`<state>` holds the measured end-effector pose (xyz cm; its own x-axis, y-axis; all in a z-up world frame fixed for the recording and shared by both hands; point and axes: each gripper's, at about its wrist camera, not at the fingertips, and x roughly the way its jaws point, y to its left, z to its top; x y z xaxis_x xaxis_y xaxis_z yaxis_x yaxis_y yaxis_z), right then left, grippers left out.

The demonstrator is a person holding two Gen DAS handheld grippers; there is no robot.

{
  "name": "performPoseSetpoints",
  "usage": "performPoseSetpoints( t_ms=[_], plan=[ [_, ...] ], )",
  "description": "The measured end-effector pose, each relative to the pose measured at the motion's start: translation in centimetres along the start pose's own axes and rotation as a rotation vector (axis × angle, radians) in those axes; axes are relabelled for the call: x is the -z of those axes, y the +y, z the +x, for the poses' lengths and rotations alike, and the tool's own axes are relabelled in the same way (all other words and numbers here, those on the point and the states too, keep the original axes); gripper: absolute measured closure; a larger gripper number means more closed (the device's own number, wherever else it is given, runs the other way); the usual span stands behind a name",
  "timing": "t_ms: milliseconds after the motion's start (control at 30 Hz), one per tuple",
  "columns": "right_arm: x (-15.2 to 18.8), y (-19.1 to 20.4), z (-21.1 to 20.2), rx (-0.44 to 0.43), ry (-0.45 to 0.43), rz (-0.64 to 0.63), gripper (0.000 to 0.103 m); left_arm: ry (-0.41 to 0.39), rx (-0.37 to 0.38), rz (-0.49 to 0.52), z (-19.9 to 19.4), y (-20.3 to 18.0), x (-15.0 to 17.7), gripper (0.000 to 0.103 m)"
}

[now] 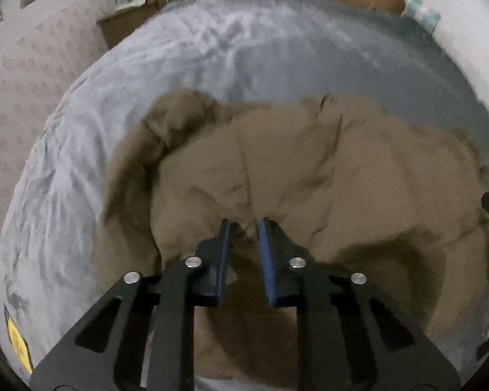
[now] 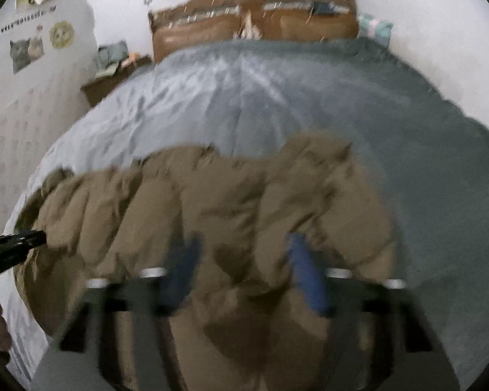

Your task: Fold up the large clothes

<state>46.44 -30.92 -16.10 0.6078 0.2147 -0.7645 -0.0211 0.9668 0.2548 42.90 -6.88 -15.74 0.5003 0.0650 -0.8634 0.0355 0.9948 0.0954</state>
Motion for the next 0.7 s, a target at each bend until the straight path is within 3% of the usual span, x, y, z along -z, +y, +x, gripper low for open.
performPoseSetpoints(
  t_ms=[67,167,467,700],
  plan=[
    [0.7,0.4,1.3,0.009,0.032,-0.009,0.074,0.04,-0.024,0.022,1.9,-0.2,0.6,0.096],
    [1.4,1.1,3.3,0.044,0.068,-0.047,0.075,0.061,-0.025,0.027,3.1,0.0,1.0,0.099],
    [2.2,1.8,7.2,0.083,0.141,-0.089,0.076,0.089,-0.007,0.078,6.2,-0.5,0.4,0.1],
    [2.4,0.9,8.5,0.059,0.174,-0.06,0.076,0.09,-0.038,0.124,6.4,-1.2,0.6,0.1]
  ],
)
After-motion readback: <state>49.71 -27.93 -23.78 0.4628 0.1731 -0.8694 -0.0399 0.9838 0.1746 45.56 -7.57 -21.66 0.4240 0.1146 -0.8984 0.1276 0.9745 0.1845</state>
